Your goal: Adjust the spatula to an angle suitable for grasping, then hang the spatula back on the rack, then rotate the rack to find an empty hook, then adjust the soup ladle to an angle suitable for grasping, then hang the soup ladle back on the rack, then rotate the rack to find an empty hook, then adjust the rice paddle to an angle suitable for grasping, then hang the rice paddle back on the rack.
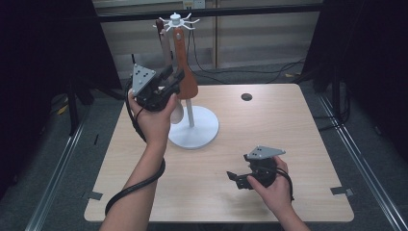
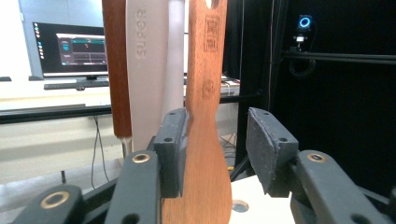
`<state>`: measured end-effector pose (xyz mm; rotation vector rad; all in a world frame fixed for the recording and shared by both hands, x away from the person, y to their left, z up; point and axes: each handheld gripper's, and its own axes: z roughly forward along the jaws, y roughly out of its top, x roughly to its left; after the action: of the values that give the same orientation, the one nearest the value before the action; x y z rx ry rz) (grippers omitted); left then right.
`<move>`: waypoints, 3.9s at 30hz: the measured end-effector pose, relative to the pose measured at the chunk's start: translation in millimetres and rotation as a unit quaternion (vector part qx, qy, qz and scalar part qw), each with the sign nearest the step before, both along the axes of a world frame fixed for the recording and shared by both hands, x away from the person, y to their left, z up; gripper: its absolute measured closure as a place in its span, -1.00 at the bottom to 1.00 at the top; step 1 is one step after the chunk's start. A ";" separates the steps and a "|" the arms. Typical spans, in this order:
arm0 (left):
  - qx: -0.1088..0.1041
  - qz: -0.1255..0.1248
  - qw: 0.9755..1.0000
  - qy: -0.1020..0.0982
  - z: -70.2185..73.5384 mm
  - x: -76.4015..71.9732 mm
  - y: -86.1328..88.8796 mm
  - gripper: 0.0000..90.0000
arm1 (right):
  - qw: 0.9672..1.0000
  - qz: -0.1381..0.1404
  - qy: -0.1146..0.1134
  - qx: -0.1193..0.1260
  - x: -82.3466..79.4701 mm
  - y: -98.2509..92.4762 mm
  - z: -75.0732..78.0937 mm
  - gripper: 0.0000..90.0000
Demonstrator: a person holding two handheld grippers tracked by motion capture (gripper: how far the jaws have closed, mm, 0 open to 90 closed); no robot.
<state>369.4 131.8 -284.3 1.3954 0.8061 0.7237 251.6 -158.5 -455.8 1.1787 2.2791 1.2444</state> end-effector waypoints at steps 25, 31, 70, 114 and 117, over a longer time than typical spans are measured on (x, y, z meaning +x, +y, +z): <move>0.008 -0.029 0.999 0.018 -38.6 -12.8 2.4 -0.11 | 1.000 -0.014 0.003 -0.001 -6.2 -6.7 -2.2 -0.74; 0.010 -0.032 0.999 0.021 -47.1 -17.7 2.2 -0.29 | 1.000 -0.019 -0.002 -0.002 -9.6 -10.7 0.5 -0.74; 0.058 -0.059 0.995 0.062 -97.3 -37.2 19.8 -0.58 | 1.000 -0.018 -0.004 0.000 -5.4 -9.8 2.8 -0.75; 0.087 -0.081 0.988 0.095 -130.8 -52.2 44.0 -0.67 | 1.000 -0.016 -0.009 0.004 -1.6 -6.4 5.3 -0.75; 0.089 -0.081 0.988 0.095 -131.8 -53.6 47.7 -0.67 | 1.000 -0.016 -0.006 0.005 -1.2 -5.0 4.4 -0.75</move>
<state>315.8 179.5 -416.0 1.6891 0.7791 0.5516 250.4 -163.5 -451.3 1.2022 2.2397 1.2498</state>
